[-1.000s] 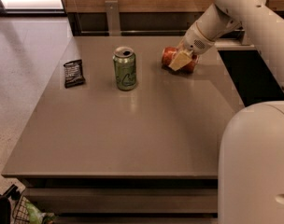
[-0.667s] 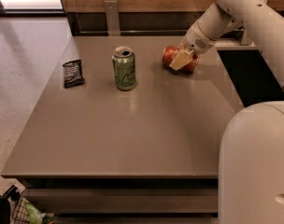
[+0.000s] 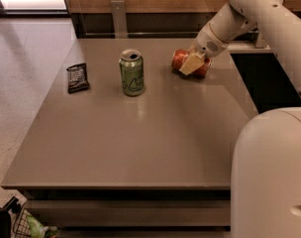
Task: Knock coke can over
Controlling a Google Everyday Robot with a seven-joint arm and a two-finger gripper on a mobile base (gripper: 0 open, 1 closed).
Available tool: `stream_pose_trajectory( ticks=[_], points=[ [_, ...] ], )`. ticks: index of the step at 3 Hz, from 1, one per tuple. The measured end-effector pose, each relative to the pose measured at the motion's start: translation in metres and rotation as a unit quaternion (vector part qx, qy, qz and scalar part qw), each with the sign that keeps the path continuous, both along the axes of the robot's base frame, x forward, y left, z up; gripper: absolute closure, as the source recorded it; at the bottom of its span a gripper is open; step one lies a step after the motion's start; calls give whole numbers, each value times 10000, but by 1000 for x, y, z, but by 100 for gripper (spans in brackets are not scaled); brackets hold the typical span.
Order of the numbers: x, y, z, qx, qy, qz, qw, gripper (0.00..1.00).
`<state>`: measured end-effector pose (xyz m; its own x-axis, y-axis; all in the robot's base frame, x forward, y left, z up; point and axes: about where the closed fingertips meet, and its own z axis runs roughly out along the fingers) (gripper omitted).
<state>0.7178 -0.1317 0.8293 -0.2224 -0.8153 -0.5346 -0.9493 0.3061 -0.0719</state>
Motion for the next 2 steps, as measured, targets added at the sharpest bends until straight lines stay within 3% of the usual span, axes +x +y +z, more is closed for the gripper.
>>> stream_pose_trajectory(
  ticks=[2],
  points=[
    [0,2,-1,2,16,11,10000,1]
  ],
)
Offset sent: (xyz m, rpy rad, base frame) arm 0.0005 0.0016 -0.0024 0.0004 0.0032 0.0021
